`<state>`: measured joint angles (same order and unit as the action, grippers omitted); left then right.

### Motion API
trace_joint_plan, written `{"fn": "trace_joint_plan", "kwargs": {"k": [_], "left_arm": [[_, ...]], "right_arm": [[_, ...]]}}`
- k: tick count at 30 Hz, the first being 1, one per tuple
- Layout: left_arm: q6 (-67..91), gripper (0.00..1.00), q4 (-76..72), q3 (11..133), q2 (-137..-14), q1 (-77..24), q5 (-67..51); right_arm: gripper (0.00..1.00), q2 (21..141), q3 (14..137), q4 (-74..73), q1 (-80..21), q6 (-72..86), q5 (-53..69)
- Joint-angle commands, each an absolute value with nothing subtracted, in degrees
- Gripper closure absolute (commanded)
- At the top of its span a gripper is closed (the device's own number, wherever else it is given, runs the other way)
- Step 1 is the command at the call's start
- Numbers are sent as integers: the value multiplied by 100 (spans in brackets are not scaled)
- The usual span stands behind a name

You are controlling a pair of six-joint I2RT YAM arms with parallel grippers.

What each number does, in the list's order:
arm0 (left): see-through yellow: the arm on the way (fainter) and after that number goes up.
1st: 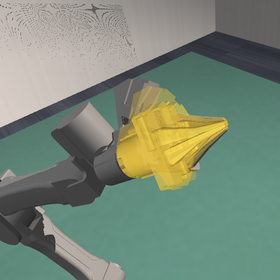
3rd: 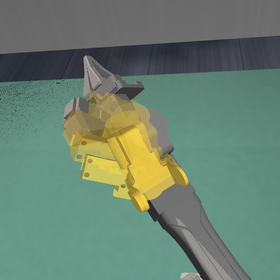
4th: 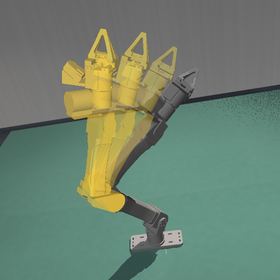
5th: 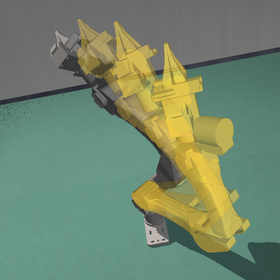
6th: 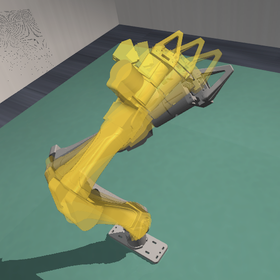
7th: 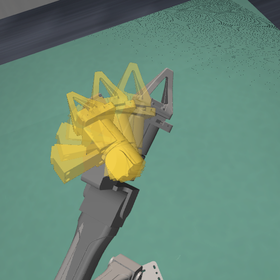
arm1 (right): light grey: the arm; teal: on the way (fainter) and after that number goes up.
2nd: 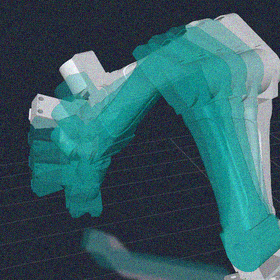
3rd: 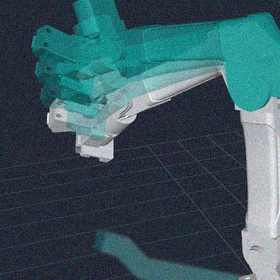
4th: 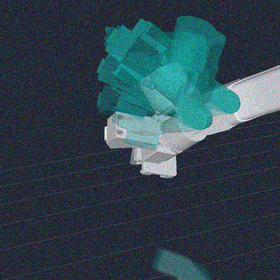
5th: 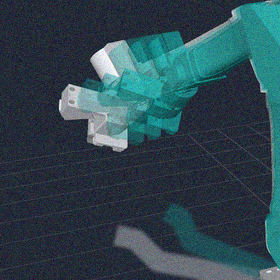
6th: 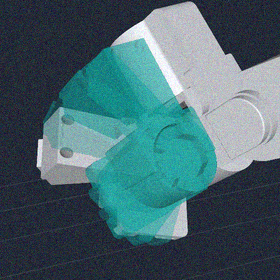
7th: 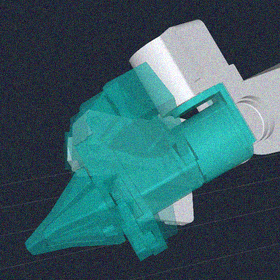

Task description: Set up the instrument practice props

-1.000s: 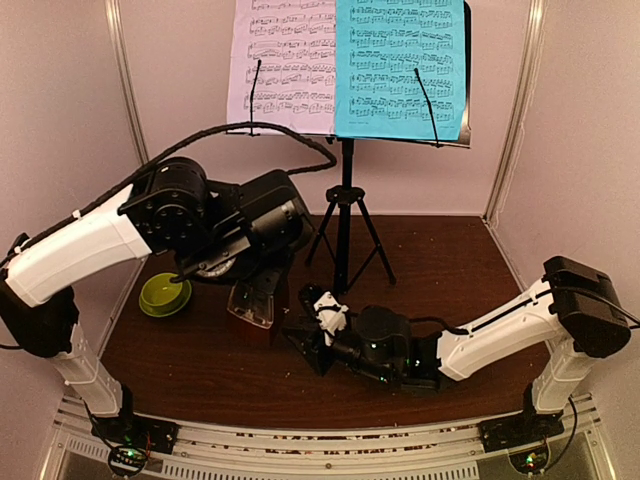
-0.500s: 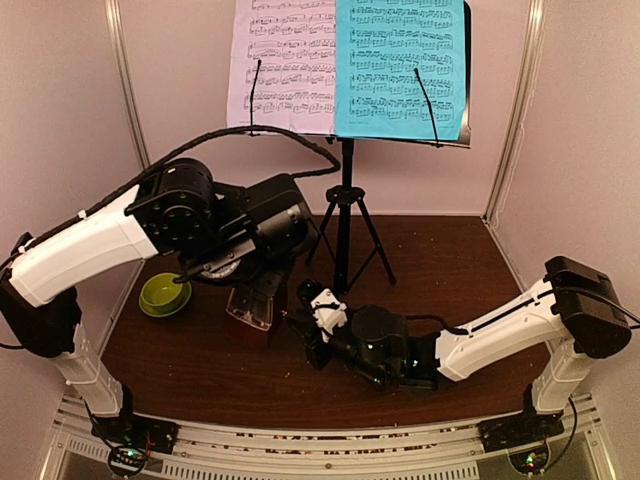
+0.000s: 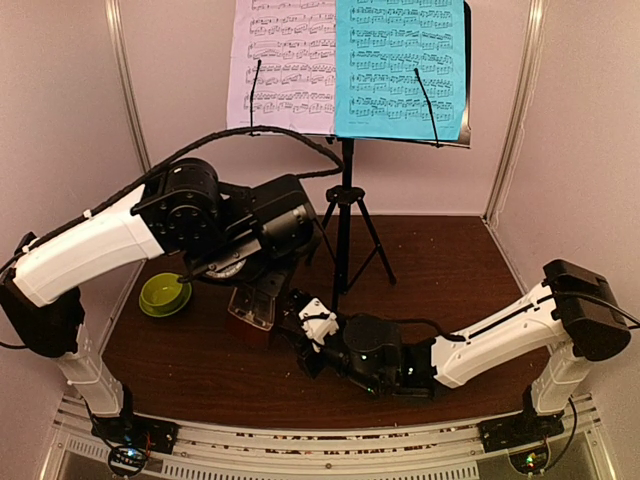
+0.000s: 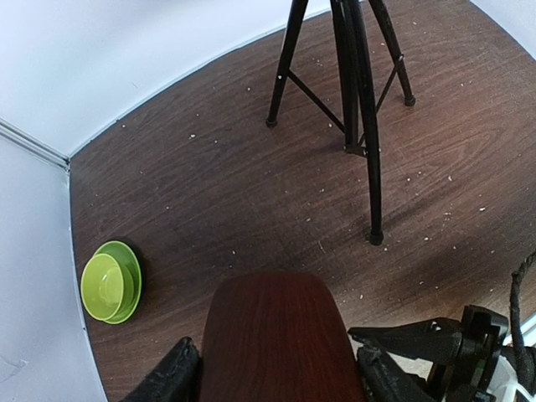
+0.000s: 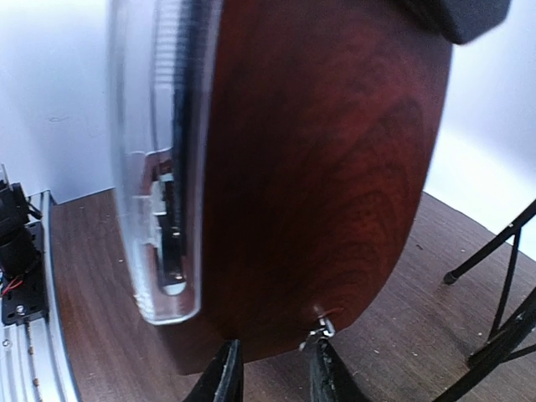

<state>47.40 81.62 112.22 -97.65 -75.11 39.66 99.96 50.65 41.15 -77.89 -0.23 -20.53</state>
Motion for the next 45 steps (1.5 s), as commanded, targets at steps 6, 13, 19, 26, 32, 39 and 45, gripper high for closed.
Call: {"fn": "trace_joint_plan", "kwargs": {"k": [6, 13, 19, 26, 32, 39, 45], "left_arm": [[4608, 100, 8042, 11572, -9764, -7532, 4164], [4561, 100, 8011, 11594, -9792, -7532, 4165], [4515, 100, 7954, 11558, -9771, -7532, 4127], [4378, 100, 7733, 11439, -9703, -7532, 4070], [4233, 100, 7606, 11438, -9698, -7531, 4024], [4051, 100, 7474, 11428, -9687, -7531, 3979], [3941, 100, 7395, 11417, -9688, -7530, 3960]], "right_arm": [[75, 10111, 5260, 3894, -7779, -159, -3077], [82, 10089, 5116, 4119, -7772, -197, -3023], [79, 10142, 4977, 4396, -7704, -174, -2376], [77, 10090, 4847, 4399, -7513, -124, -2138], [77, 10072, 4821, 4386, -7364, -220, -2150], [77, 10045, 4867, 4436, -7312, -547, -1799], [78, 10090, 4977, 4346, -7312, -730, -1745]]}}
